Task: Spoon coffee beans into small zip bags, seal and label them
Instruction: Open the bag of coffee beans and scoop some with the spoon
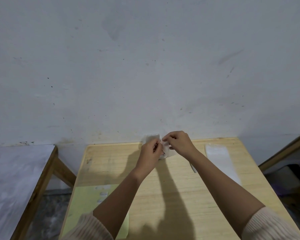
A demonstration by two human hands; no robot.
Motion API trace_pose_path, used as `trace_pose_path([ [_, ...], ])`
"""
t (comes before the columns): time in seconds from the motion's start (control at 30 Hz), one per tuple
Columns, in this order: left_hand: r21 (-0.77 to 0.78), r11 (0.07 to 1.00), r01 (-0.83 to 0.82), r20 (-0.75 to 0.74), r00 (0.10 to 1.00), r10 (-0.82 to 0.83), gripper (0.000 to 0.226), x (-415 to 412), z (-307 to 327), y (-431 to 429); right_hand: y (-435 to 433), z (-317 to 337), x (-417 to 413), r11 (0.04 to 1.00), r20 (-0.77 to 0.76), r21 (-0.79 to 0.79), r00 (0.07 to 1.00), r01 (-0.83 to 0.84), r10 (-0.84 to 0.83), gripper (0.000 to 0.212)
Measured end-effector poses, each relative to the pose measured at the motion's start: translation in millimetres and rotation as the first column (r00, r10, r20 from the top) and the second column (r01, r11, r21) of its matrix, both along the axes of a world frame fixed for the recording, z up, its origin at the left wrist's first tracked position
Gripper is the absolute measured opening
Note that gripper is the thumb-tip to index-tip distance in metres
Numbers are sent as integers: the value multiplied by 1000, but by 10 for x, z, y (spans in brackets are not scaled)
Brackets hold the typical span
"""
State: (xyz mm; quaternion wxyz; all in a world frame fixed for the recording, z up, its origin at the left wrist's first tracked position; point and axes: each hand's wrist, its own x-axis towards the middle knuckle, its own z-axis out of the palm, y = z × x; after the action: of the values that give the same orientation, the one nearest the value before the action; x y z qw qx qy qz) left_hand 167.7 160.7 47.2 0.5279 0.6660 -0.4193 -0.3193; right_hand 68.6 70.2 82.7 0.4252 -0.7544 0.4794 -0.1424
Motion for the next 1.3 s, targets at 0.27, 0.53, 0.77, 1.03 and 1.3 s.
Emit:
trace_pose_path([
  [0.27, 28, 1000, -14, 5, 1000, 14, 7, 10, 77, -49, 2, 41, -111, 992, 51, -122, 998, -28, 34, 8],
  [0.53, 17, 998, -60, 58, 997, 59, 32, -8, 238, -121, 6, 91, -185, 991, 76, -131, 996, -28, 39, 13],
  [0.77, 51, 998, 33, 203, 978, -43, 32, -66, 178, -192, -67, 71, -279, 991, 11, -130, 1000, -21, 23, 10],
  [1.03, 112, 993, -29, 259, 966, -1, 32, -78, 150, -255, -105, 65, -293, 983, -42, -181, 999, -38, 31, 11],
  [1.3, 75, 995, -66, 389, 921, 32, 35, -35, 199, -264, -126, 77, -292, 944, -81, -318, 994, -93, 70, 23],
])
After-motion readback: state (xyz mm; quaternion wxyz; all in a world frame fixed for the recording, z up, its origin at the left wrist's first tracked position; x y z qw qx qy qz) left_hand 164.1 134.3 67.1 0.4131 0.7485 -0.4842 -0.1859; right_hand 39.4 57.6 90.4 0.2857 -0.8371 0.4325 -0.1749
